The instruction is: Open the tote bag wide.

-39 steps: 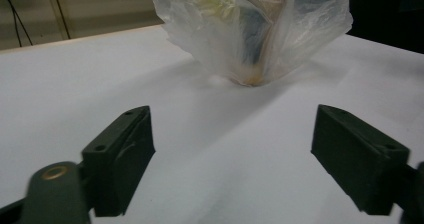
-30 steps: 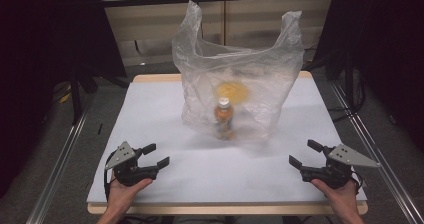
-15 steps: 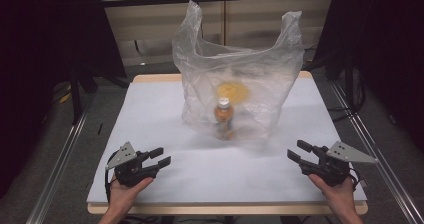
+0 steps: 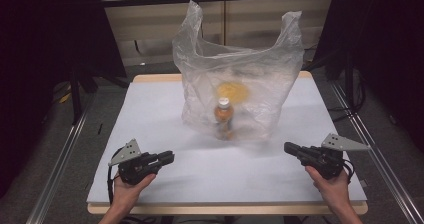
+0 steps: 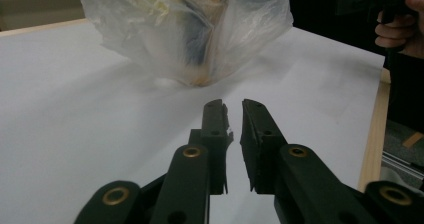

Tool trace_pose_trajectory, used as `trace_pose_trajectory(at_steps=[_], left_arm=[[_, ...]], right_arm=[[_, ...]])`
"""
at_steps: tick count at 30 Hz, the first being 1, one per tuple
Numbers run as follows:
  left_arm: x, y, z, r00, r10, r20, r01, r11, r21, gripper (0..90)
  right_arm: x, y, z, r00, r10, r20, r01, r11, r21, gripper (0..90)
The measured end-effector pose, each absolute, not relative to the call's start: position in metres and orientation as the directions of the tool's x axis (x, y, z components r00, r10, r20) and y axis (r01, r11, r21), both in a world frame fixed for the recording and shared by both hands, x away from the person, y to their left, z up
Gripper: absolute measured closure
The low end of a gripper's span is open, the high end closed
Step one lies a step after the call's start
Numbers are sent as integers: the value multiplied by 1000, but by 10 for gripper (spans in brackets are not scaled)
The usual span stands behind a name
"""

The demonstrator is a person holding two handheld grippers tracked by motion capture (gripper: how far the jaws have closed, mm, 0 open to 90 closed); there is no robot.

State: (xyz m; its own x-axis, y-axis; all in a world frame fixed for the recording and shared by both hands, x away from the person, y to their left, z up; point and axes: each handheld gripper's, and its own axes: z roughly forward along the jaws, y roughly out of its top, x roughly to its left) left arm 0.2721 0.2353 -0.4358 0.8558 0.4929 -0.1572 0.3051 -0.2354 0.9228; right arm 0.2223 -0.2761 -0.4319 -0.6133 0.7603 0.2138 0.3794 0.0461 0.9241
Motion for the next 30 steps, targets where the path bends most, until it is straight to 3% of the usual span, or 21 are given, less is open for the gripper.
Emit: trace_pose_trajectory(at_steps=[12, 30], left_arm=[[287, 212, -424, 880, 452, -144, 284, -260, 923, 899], [320, 190, -410, 879, 458, -133, 277, -262, 925, 900]], right_arm=[[241, -261, -416, -660, 724, 198, 381, 95, 920, 900], [282, -242, -383, -725, 662, 191, 340, 104, 935, 900]])
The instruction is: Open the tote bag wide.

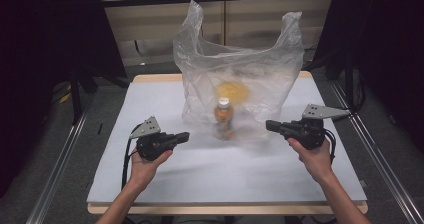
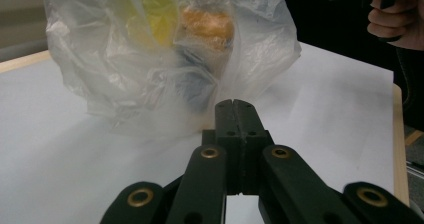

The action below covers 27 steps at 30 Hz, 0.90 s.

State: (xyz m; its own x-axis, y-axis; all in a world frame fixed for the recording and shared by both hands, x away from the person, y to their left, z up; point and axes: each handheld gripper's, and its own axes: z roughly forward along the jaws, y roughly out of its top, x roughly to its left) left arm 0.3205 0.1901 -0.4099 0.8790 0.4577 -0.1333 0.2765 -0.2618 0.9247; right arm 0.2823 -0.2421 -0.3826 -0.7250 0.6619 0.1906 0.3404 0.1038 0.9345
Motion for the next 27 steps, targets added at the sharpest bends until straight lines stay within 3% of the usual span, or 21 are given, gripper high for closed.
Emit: trace_pose_trajectory(at_steps=[27], left_arm=[[374, 153, -359, 888, 441, -126, 230, -189, 955, 900]], right_arm=[[346, -226, -332, -741, 653, 158, 293, 102, 951, 900]])
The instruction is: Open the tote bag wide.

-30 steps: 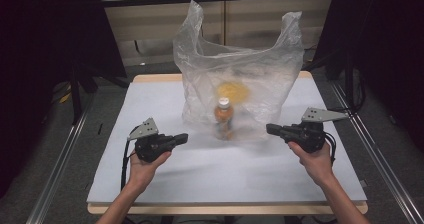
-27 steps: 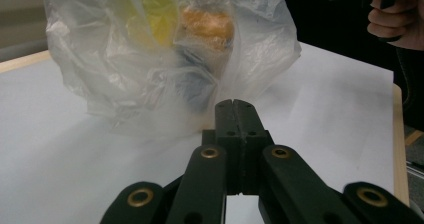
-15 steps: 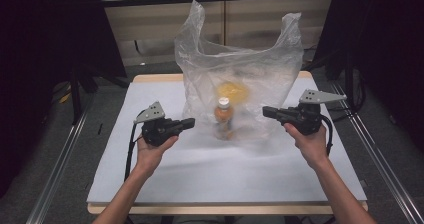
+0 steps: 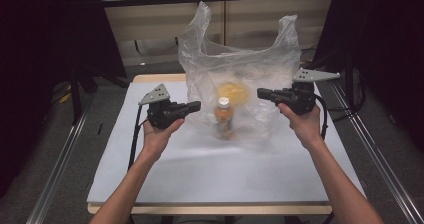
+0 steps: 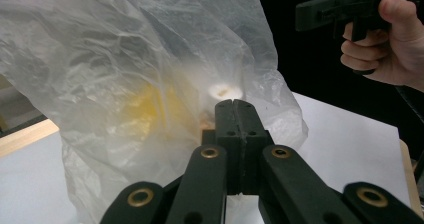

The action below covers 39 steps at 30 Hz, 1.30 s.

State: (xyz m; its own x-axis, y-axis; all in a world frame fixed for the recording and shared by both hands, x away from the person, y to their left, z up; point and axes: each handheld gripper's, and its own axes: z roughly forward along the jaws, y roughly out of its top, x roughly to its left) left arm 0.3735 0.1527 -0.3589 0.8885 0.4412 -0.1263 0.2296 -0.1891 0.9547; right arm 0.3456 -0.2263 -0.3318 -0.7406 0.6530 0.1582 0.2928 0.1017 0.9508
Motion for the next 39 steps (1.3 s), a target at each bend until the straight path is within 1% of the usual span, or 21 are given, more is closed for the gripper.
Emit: trace_pose_trajectory(at_steps=[5, 10, 16, 18, 21, 24, 26, 28, 30, 32, 34, 36, 37, 39], left_arm=[[384, 148, -349, 890, 437, -131, 222, -165, 961, 900], [391, 136, -337, 904, 413, -109, 198, -179, 964, 900], [398, 123, -329, 912, 394, -113, 191, -165, 968, 900], [400, 120, -331, 910, 395, -125, 200, -156, 967, 900], [402, 114, -335, 914, 388, -120, 202, -179, 963, 900], [403, 109, -338, 916, 382, -121, 209, -195, 958, 900], [404, 105, -341, 919, 369, -138, 218, -185, 958, 900], [406, 101, -345, 922, 360, -144, 225, -194, 955, 900], [405, 95, -346, 925, 358, -130, 218, -217, 952, 900], [404, 93, -348, 928, 344, -143, 223, -205, 953, 900], [404, 90, -351, 927, 344, -147, 230, -213, 950, 900], [403, 87, -354, 928, 345, -139, 228, -234, 945, 900], [402, 85, -355, 932, 329, -149, 231, -225, 946, 900], [400, 82, -358, 937, 323, -134, 218, -241, 946, 900]], right_arm=[[360, -223, -319, -741, 656, 146, 277, 100, 956, 900], [373, -222, -310, -743, 653, 147, 263, 83, 961, 900], [393, -219, -297, -740, 658, 142, 260, 85, 962, 900], [399, -218, -294, -739, 659, 144, 256, 77, 964, 900], [410, -218, -289, -730, 669, 138, 259, 84, 962, 900], [421, -218, -284, -727, 670, 149, 258, 66, 964, 900], [427, -218, -281, -725, 671, 156, 261, 57, 964, 900], [431, -216, -280, -728, 668, 154, 259, 60, 964, 900], [437, -214, -278, -723, 672, 164, 273, 60, 960, 900], [439, -211, -276, -731, 663, 162, 265, 57, 963, 900], [442, -207, -275, -731, 668, 138, 260, 85, 962, 900], [449, -203, -274, -728, 670, 145, 269, 84, 959, 900], [450, -202, -273, -728, 670, 145, 269, 85, 959, 900], [453, -199, -269, -731, 669, 137, 265, 93, 960, 900]])
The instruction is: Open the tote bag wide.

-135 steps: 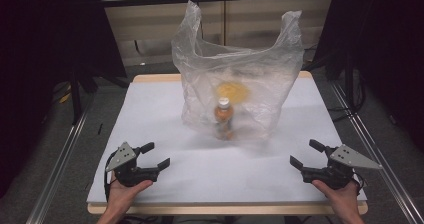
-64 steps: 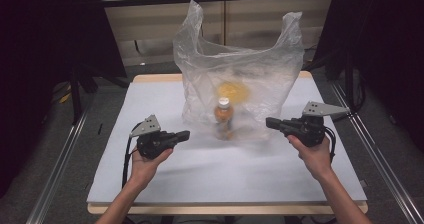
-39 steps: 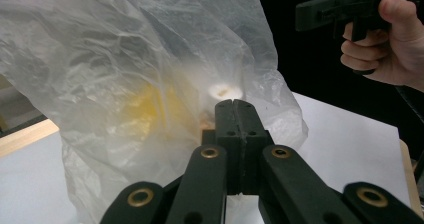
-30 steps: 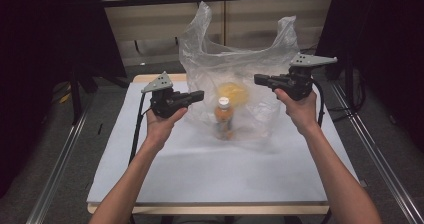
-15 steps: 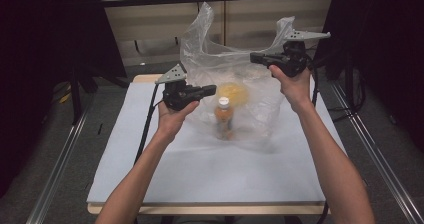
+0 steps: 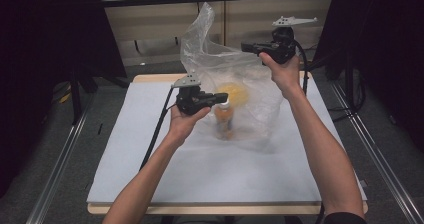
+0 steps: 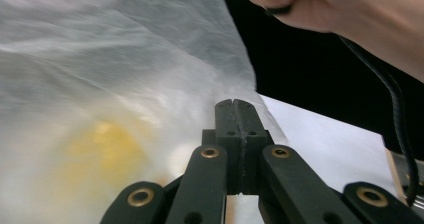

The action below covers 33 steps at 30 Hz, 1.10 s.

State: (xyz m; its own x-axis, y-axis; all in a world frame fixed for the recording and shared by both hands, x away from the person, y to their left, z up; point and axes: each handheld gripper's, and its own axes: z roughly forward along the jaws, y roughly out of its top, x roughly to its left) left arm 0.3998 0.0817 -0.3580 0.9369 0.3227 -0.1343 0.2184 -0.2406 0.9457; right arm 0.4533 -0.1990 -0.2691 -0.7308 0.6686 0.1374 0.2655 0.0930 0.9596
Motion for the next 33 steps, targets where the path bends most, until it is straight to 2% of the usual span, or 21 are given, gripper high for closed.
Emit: trace_pose_trajectory(at_steps=[5, 14, 25, 33], left_arm=[[397, 82, -368, 941, 313, -129, 221, -278, 935, 900], [395, 92, -389, 936, 320, -149, 249, -301, 921, 900], [390, 99, -402, 928, 337, -160, 275, -328, 904, 900], [387, 103, -392, 927, 339, -159, 261, -280, 924, 900]], right_arm=[[468, -197, -264, -717, 683, 141, 295, 113, 949, 900], [474, -182, -303, -728, 664, 171, 377, 179, 909, 900], [454, -167, -330, -778, 597, 196, 390, 213, 896, 900], [430, -165, -344, -800, 569, 192, 380, 233, 895, 900]])
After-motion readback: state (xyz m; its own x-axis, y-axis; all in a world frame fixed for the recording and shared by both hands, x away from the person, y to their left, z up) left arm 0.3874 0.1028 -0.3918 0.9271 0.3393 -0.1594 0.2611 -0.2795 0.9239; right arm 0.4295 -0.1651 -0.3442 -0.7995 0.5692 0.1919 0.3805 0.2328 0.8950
